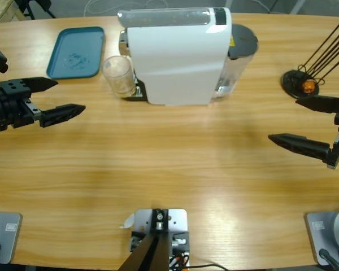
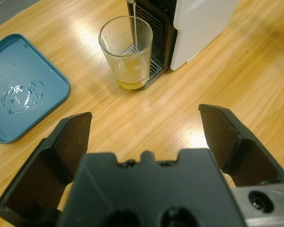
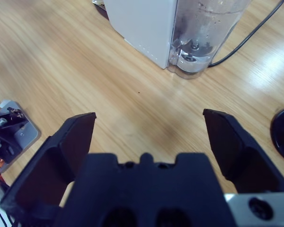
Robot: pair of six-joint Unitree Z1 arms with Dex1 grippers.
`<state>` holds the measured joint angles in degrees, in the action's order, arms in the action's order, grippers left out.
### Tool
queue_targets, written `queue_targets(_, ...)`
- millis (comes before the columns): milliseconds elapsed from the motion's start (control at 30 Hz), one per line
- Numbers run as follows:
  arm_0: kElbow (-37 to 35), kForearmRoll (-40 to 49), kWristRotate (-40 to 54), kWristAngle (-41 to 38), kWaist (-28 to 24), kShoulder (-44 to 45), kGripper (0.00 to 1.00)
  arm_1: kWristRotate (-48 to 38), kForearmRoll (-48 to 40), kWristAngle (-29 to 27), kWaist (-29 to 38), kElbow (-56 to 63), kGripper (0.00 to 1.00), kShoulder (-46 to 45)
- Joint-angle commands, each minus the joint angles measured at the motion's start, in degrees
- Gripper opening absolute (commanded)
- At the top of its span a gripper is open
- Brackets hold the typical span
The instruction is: Pour coffee
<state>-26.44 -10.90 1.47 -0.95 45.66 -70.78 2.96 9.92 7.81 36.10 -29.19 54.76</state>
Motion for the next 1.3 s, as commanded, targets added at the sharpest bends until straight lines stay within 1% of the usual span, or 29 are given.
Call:
queue_targets(33, 2.0, -1.06, -0.24, 0.07, 0.37, -1.55, 0.996, -0.59, -0.42, 0.19, 1.1, 1.85, 1.0, 0.73)
queue_targets(233, 2.09, -1.06, -0.06, 0.51, 0.39, -2.08, 0.996, -0.59, -0.42, 0.24, 1.17, 1.76, 1.0, 1.03)
queue_targets(333, 2.0, -1.16, 0.04, 1.93, 0.39, -2.57, 0.996, -0.59, -0.46, 0.17, 1.17, 1.68, 1.0, 1.86)
queue_targets(800, 2.97, -2.25, -0.68, 1.92, 0.37, -2.1, 0.996, -0.59, -0.42, 0.01, 1.62, 1.85, 1.0, 0.96)
queue_targets(1000, 2.76, -7.4, -0.68, 1.92, 0.37, -5.77, 0.996, -0.59, -0.42, 0.0, 1.87, 1.68, 1.0, 1.65)
queue_targets(1200, 2.3, -16.58, -0.59, 1.92, 0.37, -14.91, 0.996, -0.59, -0.42, 0.15, 1.87, 1.66, 1.0, 1.84)
queue_targets(1300, 2.43, -19.83, -0.59, 1.92, 0.37, -18.76, 0.996, -0.59, -0.42, 0.19, 1.9, 1.66, 1.0, 1.84)
